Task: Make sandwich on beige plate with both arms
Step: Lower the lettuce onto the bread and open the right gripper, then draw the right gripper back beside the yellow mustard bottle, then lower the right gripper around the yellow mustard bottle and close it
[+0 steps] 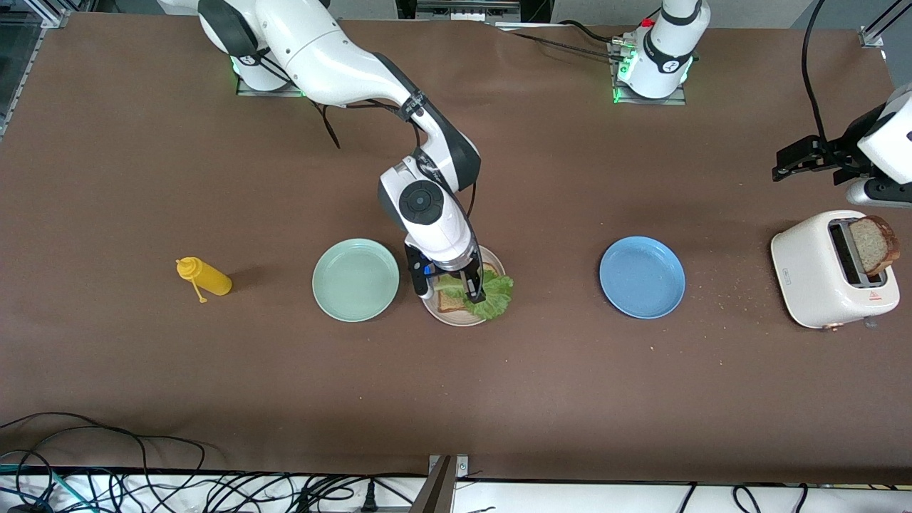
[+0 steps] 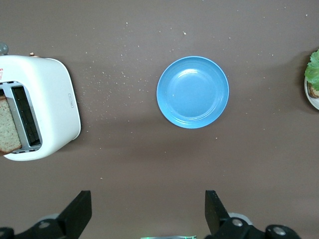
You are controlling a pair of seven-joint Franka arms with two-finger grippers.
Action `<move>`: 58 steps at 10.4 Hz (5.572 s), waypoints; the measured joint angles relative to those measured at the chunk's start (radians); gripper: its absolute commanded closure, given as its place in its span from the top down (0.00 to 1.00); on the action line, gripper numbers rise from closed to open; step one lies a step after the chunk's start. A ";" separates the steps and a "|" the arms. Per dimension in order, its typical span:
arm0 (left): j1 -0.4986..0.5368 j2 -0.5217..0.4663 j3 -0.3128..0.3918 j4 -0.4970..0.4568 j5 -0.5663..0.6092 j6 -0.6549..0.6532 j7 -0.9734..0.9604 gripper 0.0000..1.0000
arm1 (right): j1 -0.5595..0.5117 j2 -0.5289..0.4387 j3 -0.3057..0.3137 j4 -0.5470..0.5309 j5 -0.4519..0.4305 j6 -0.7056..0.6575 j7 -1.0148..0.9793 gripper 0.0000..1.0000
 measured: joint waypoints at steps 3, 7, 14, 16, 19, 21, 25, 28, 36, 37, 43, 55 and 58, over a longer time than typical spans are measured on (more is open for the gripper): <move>-0.001 0.008 -0.002 0.006 0.000 0.000 0.000 1.00 | -0.030 -0.090 -0.039 0.006 0.000 -0.136 -0.026 1.00; 0.000 0.010 -0.001 0.009 0.000 0.000 0.000 1.00 | -0.202 -0.252 -0.038 0.010 0.002 -0.483 -0.432 1.00; 0.000 0.025 -0.002 0.011 0.000 0.000 0.000 1.00 | -0.323 -0.430 -0.253 0.009 -0.134 -0.892 -1.505 1.00; -0.001 0.025 -0.002 0.013 0.000 0.000 0.000 1.00 | -0.326 -0.460 -0.359 0.007 -0.134 -0.894 -1.730 1.00; -0.001 0.026 -0.003 0.013 0.000 0.000 0.000 1.00 | -0.340 -0.476 -0.478 -0.050 -0.067 -0.856 -1.945 1.00; -0.001 0.026 -0.003 0.014 0.000 0.000 0.000 1.00 | -0.346 -0.540 -0.503 -0.221 -0.027 -0.709 -1.982 1.00; -0.001 0.026 -0.003 0.014 0.000 0.000 0.000 1.00 | -0.284 -0.643 -0.500 -0.442 -0.058 -0.578 -1.983 1.00; -0.002 0.026 -0.003 0.014 0.000 0.000 0.000 1.00 | -0.274 -0.655 -0.500 -0.452 -0.082 -0.581 -1.954 1.00; -0.002 0.026 -0.003 0.014 0.000 0.000 0.001 1.00 | -0.287 -0.675 -0.568 -0.666 -0.021 -0.325 -2.591 1.00; -0.002 0.026 -0.003 0.014 0.000 0.000 0.001 1.00 | -0.292 -0.680 -0.592 -0.725 0.036 -0.273 -2.740 1.00; -0.003 0.026 -0.003 0.014 0.000 0.000 0.001 1.00 | -0.402 -0.629 -0.621 -0.900 0.448 -0.171 -3.587 1.00; -0.004 0.027 -0.004 0.014 0.000 0.000 0.001 1.00 | -0.435 -0.384 -0.554 -0.920 0.910 -0.211 -4.175 0.92; -0.004 0.027 -0.004 0.014 0.000 0.000 0.001 1.00 | -0.434 -0.376 -0.529 -0.912 0.929 -0.211 -4.181 0.00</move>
